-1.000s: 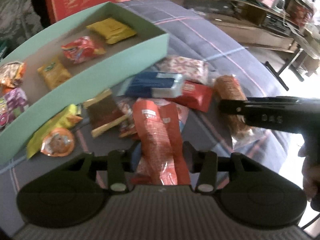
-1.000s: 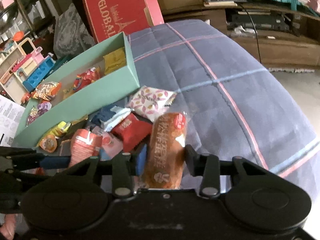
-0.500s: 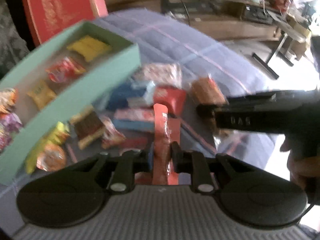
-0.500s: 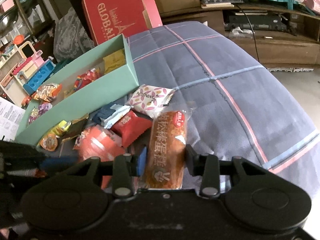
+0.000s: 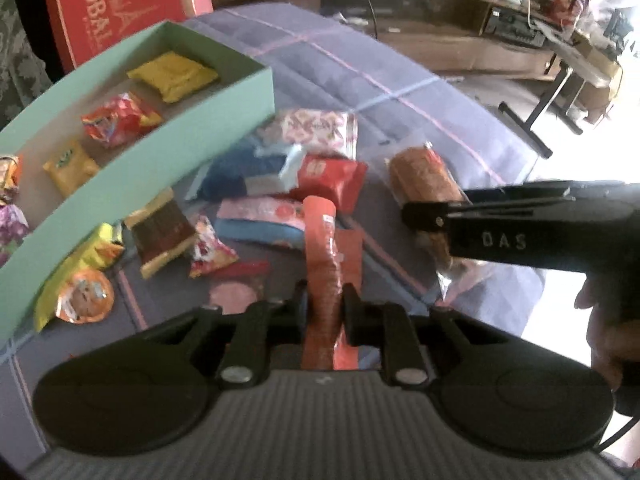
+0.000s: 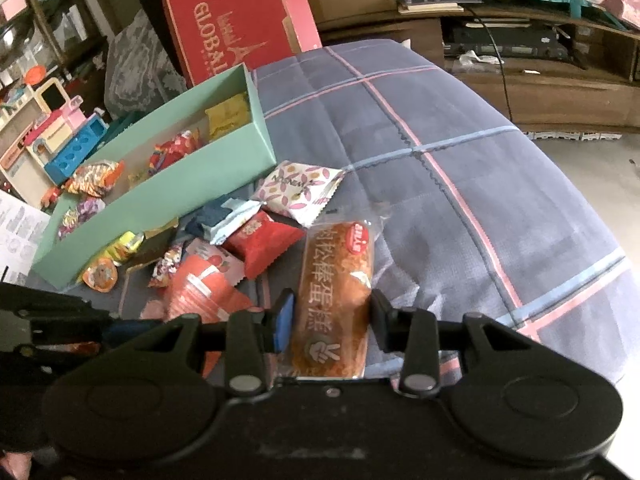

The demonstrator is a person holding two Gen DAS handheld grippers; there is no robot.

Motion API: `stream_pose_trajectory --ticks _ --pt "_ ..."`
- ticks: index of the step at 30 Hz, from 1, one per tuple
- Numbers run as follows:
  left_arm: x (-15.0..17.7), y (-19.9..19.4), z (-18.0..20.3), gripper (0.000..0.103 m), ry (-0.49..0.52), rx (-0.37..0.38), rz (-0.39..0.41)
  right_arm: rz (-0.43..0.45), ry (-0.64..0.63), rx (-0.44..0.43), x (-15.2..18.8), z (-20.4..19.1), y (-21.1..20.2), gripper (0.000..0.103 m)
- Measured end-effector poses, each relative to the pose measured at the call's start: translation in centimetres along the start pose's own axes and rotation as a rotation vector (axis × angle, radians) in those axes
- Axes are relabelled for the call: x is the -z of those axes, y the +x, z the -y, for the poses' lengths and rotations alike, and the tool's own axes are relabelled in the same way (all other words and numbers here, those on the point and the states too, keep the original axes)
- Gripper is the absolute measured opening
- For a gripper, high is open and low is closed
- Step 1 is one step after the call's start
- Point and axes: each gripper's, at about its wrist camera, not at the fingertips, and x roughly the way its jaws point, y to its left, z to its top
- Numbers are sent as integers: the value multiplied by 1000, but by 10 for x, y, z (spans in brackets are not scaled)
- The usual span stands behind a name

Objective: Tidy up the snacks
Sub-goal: 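Carry the red packet and bread roll into the green tray and open both grippers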

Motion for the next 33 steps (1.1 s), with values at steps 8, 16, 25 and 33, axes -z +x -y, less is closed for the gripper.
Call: stream_pose_trajectory --ticks 8,16,25,33 --pt "-22 -36 -43 16 -145 5 96 33 -14 -19 -31 -8 -16 38" --pt "-48 -61 -126 16 -307 -67 180 69 -104 -87 -98 -54 -6 38" --pt "-73 -55 -229 16 -450 -157 202 70 -190 -171 -161 -138 42 38" --pt "-93 -26 -289 16 -514 -194 178 0 -209 -202 -192 -198 112 38"
